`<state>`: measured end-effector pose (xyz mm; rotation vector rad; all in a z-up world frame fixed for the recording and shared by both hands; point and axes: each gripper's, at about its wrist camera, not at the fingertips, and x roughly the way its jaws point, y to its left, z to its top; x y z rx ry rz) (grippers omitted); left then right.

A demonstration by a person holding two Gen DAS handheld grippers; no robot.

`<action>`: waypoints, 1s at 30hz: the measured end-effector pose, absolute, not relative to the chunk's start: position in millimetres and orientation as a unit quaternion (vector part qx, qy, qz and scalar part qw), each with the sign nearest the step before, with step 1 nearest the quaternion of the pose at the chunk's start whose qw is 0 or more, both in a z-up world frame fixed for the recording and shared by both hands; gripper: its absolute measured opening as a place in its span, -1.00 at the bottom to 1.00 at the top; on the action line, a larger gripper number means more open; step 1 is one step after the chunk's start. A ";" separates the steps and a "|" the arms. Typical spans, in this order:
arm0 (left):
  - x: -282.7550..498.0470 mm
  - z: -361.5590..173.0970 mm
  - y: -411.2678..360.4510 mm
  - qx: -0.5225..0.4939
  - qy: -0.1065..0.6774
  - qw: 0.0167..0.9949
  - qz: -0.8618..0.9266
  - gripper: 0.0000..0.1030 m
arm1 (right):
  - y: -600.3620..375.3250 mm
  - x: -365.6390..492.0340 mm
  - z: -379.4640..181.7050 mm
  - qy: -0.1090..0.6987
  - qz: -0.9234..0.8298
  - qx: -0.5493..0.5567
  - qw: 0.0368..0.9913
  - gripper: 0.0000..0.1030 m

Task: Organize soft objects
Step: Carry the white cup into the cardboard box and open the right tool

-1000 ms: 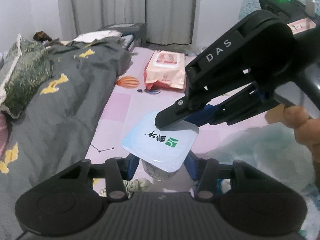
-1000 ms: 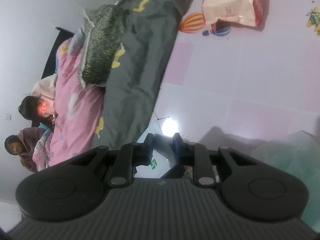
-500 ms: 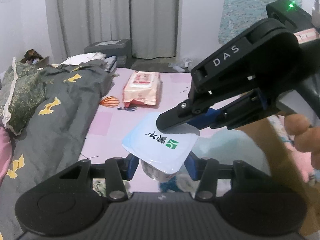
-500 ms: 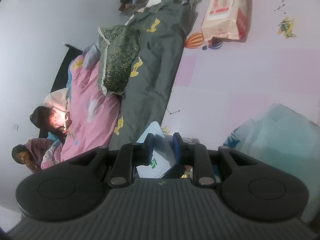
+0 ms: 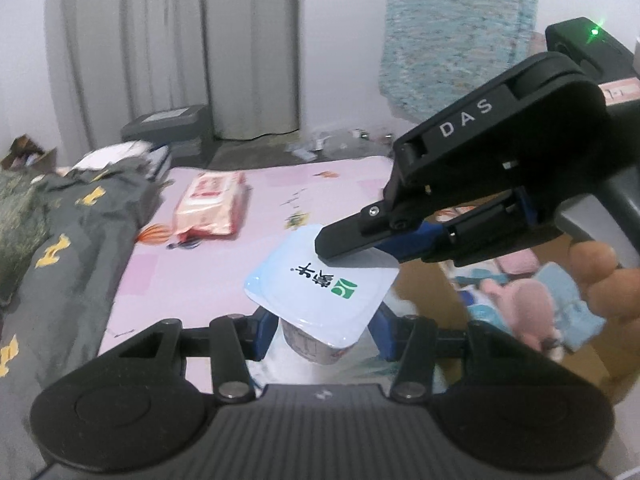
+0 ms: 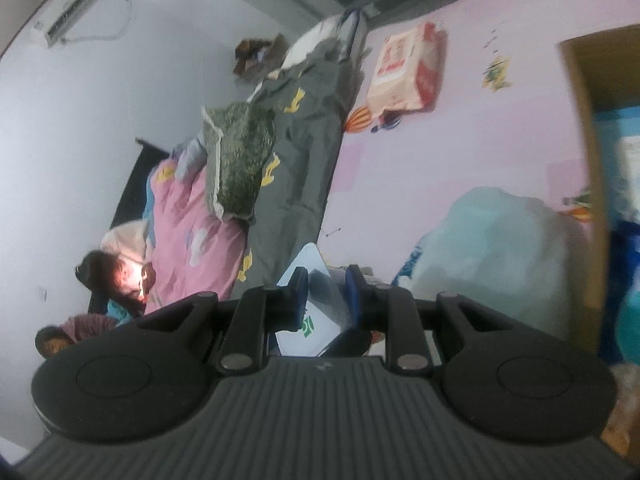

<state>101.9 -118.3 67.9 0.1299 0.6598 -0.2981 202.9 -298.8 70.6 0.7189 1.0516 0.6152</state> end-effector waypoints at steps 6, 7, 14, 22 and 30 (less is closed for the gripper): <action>82.6 75.8 -158.1 0.082 0.307 0.926 -0.205 -0.02 | -355.7 159.4 82.5 0.452 0.250 0.360 0.777 -0.60; 79.7 76.6 -166.2 0.084 0.310 0.922 -0.216 -0.02 | -366.9 150.9 83.7 0.447 0.240 0.366 0.780 -0.59; 66.4 65.6 -219.1 0.085 0.341 0.884 -0.308 -0.02 | -441.0 89.3 78.7 0.432 0.168 0.401 0.790 -0.58; 82.3 19.7 -272.1 0.077 0.435 0.821 -0.362 -0.02 | -498.9 57.9 37.8 0.468 0.096 0.431 0.765 -0.56; 98.8 -28.5 -301.8 0.109 0.501 0.786 -0.346 -0.02 | -516.1 74.7 -24.2 0.524 0.066 0.444 0.724 -0.56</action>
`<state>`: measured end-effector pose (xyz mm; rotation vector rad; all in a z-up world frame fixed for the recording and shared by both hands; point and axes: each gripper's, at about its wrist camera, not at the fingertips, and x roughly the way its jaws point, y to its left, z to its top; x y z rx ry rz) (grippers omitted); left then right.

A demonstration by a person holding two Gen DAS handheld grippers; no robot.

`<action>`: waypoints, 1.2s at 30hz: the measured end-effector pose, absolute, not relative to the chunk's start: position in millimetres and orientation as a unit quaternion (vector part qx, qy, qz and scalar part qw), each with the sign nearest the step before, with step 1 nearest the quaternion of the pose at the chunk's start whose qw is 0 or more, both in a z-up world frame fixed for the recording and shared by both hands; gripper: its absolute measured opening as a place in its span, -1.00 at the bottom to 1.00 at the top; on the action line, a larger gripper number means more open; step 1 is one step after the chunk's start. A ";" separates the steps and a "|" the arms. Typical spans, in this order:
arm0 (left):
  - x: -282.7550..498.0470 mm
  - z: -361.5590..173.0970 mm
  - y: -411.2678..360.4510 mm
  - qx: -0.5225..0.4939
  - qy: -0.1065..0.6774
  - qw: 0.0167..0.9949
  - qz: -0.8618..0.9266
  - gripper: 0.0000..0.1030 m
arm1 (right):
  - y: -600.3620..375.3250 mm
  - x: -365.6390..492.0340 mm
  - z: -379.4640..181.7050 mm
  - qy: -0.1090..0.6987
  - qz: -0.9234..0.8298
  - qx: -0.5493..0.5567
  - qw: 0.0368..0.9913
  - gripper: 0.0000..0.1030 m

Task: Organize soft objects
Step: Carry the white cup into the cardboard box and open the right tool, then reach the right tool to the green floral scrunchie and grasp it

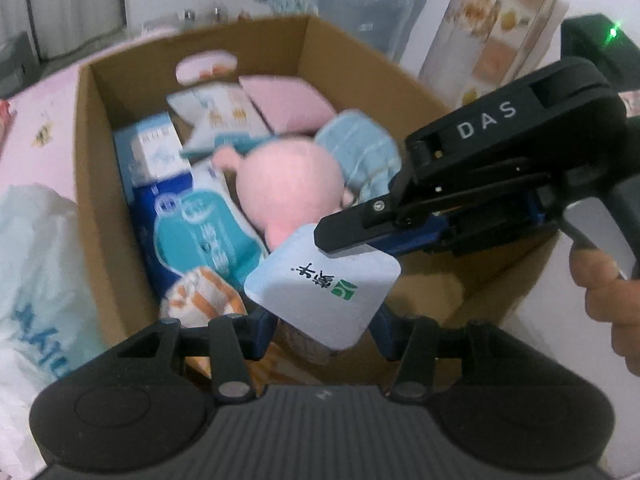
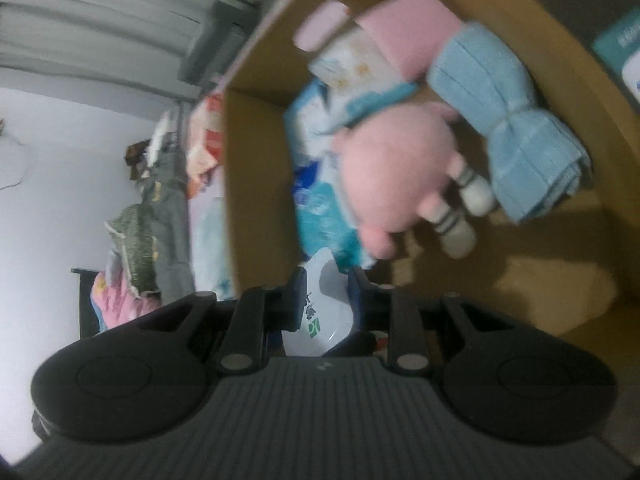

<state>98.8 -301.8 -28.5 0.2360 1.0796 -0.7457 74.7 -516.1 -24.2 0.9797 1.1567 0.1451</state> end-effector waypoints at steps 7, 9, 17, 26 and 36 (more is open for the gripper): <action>98.0 -22.5 -298.2 0.109 0.483 0.794 -0.353 0.03 | -521.5 78.6 -55.7 0.557 0.044 0.437 0.705 -0.49; 95.2 -12.2 -293.1 0.110 0.466 0.802 -0.356 0.06 | -521.7 78.2 -53.1 0.553 0.042 0.433 0.711 -0.47; 87.7 26.9 -251.1 0.084 0.414 0.834 -0.354 0.22 | -519.3 71.8 -25.8 0.534 0.045 0.404 0.741 -0.08; 80.5 59.9 -140.7 0.030 0.374 0.887 -0.270 0.41 | -490.8 65.4 35.9 0.466 0.099 0.373 0.797 0.09; 76.4 38.1 -18.2 -0.004 0.370 0.924 -0.098 0.42 | -366.1 122.0 59.9 0.483 0.226 0.326 0.780 0.17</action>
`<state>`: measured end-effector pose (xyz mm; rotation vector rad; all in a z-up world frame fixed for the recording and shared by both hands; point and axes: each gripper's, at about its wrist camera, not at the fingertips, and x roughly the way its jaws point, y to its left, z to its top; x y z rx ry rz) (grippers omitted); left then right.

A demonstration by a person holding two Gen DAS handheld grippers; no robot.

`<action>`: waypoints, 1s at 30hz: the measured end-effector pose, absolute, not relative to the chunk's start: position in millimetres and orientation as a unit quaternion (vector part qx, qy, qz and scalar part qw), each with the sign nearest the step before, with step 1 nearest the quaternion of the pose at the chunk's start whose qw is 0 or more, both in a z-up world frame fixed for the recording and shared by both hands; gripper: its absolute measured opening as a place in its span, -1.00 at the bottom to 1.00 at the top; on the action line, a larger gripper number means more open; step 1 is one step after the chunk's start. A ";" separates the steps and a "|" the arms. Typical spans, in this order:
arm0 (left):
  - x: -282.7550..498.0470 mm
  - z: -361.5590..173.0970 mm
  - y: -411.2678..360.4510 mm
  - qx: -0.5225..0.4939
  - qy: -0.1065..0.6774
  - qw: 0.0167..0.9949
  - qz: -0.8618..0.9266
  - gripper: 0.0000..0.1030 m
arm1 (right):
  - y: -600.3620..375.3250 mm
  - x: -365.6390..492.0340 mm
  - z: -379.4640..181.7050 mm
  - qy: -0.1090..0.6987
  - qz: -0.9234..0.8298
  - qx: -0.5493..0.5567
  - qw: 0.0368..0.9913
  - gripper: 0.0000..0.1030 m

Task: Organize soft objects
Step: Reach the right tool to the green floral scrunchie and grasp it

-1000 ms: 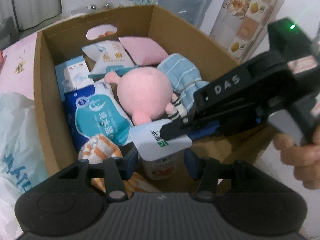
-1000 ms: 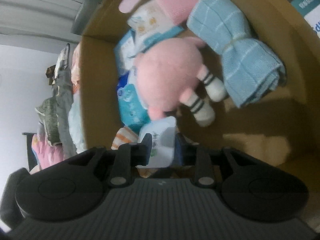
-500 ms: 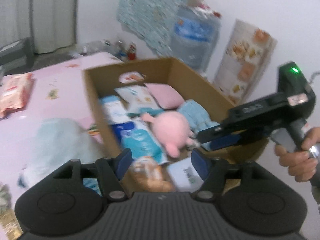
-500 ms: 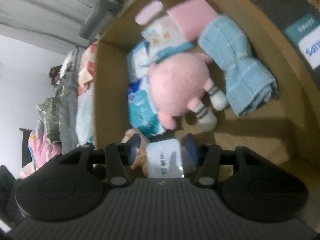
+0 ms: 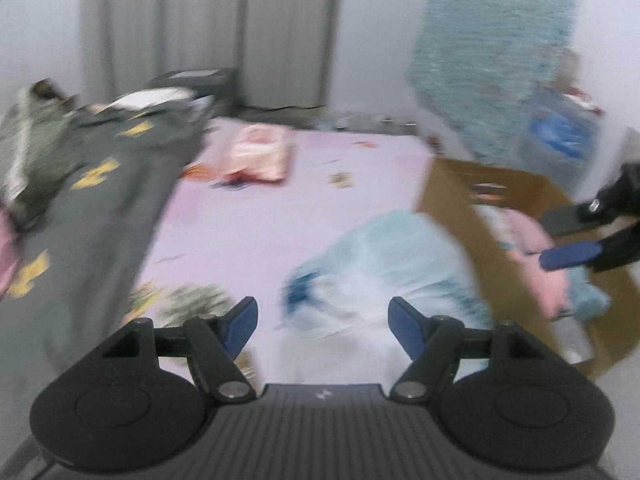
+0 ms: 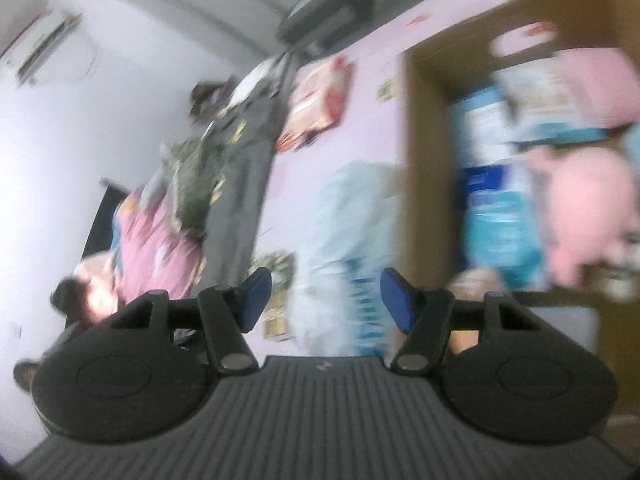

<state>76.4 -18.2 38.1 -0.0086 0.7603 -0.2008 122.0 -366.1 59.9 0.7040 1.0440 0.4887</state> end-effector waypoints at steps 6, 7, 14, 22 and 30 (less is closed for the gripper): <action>77.1 3.5 18.1 -0.021 0.407 0.912 -0.053 0.37 | -266.0 159.6 59.6 0.517 0.306 0.283 0.748 0.17; 76.1 -1.5 20.5 -0.021 0.410 0.911 -0.050 0.36 | -247.5 166.6 56.7 0.525 0.317 0.274 0.741 0.17; 91.0 -35.5 30.2 -0.016 0.425 0.904 -0.036 0.33 | -153.5 200.0 26.8 0.583 0.331 0.227 0.706 0.10; 109.4 -66.5 35.9 -0.031 0.449 0.892 -0.034 0.09 | -110.8 226.6 0.9 0.612 0.303 0.194 0.704 -0.02; 108.0 -55.8 68.8 -0.083 0.427 0.900 -0.032 0.23 | -79.2 268.1 -16.4 0.626 0.267 0.163 0.714 0.10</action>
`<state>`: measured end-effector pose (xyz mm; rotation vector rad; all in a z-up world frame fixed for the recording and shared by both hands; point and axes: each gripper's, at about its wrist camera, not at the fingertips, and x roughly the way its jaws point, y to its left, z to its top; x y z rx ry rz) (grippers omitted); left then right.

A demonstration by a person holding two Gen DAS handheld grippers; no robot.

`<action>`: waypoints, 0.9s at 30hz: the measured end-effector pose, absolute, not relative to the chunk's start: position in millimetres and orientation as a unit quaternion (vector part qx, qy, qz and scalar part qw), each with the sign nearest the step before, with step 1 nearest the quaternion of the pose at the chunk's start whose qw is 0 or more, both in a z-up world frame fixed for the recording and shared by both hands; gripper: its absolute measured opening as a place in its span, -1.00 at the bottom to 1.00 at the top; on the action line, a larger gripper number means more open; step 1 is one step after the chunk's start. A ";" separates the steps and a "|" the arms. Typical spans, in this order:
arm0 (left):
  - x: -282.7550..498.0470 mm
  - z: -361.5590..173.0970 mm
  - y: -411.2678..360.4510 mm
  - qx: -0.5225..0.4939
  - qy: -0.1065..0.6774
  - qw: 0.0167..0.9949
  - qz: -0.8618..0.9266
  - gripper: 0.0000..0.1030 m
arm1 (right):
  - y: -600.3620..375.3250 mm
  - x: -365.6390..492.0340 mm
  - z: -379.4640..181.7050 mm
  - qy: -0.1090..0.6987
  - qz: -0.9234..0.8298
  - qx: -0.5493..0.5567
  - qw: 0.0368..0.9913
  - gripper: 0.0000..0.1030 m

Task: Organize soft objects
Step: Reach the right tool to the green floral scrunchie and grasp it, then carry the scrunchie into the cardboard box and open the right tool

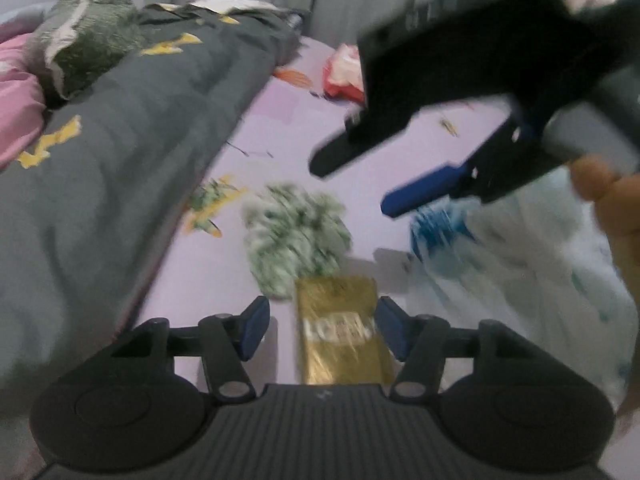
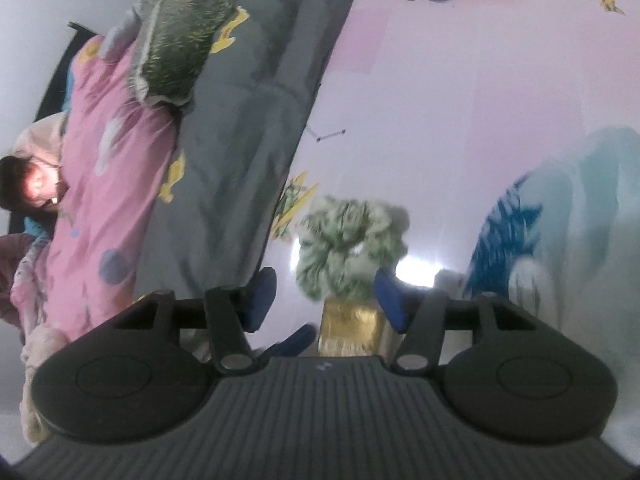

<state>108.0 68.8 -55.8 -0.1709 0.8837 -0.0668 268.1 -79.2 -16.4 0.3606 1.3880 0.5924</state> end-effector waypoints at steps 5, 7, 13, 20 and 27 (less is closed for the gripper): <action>134.0 -55.7 87.6 -0.111 0.426 0.897 -0.022 0.26 | -57.8 294.4 -41.0 0.643 0.243 0.154 0.710 0.11; 145.2 -60.1 93.4 -0.121 0.430 0.895 -0.012 0.21 | -51.8 301.9 -52.1 0.651 0.234 0.149 0.707 0.12; 172.0 -70.1 101.7 -0.137 0.432 0.891 -0.004 -0.22 | -48.1 308.3 -73.4 0.659 0.226 0.171 0.697 0.09; 185.0 -68.0 102.4 -0.149 0.431 0.890 0.004 -0.62 | -53.5 309.7 -74.8 0.647 0.229 0.189 0.702 -0.39; 174.8 -32.6 87.9 -0.136 0.391 0.910 -0.001 -0.64 | -66.1 305.2 -46.9 0.613 0.257 0.206 0.718 -0.61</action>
